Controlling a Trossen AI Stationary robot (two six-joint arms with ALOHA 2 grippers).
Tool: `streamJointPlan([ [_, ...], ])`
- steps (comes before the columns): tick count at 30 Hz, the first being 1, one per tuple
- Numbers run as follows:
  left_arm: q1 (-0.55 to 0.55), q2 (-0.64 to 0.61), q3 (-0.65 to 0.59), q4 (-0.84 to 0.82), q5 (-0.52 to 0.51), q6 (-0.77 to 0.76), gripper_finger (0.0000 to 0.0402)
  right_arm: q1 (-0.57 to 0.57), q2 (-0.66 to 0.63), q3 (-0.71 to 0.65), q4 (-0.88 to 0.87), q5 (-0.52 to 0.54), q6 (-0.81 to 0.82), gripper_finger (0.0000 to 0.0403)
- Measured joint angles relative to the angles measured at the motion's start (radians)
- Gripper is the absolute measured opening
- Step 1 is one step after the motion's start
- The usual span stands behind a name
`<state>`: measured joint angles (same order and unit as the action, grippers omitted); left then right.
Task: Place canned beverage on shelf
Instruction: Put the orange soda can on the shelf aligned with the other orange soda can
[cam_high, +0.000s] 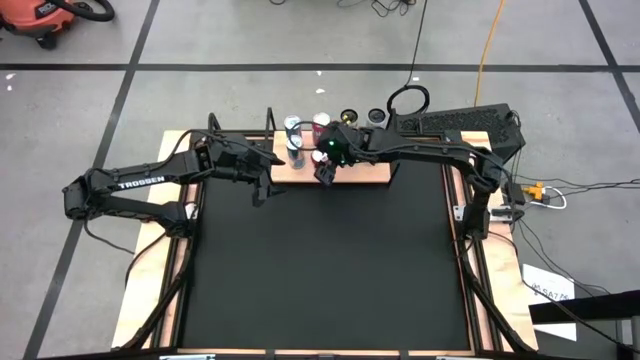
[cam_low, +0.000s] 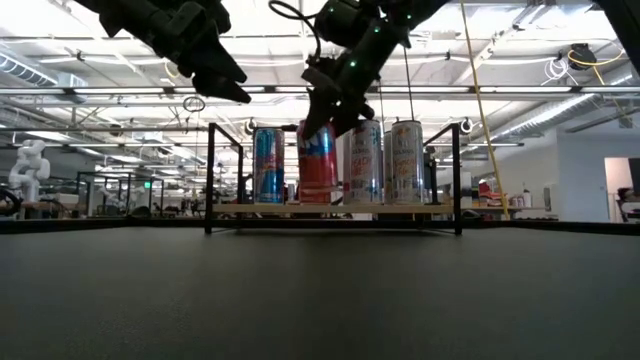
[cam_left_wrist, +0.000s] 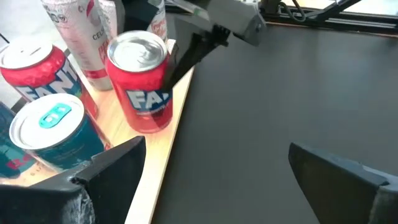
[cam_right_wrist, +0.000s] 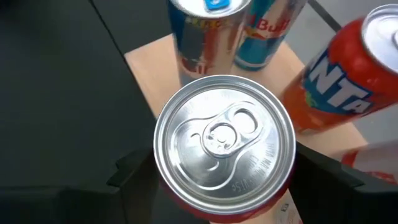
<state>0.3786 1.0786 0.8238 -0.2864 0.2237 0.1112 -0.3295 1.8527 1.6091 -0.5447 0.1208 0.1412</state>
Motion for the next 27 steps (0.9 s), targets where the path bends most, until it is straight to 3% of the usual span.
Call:
streamJointPlan([
  [10, 0.000, 0.000, 0.000, -0.019, -0.003, 0.000, 0.0396, -0.010, 0.012, 0.002, 0.023, -0.011, -0.007, 0.0278],
  [18, 0.000, 0.000, 0.000, -0.020, -0.011, 0.003, 0.0396, 0.055, 0.020, 0.051, -0.031, -0.038, 0.014, 0.0278],
  [27, 0.002, 0.000, 0.000, -0.007, -0.052, 0.027, 0.0396, 0.056, 0.029, 0.052, -0.049, 0.040, 0.030, 0.0279],
])
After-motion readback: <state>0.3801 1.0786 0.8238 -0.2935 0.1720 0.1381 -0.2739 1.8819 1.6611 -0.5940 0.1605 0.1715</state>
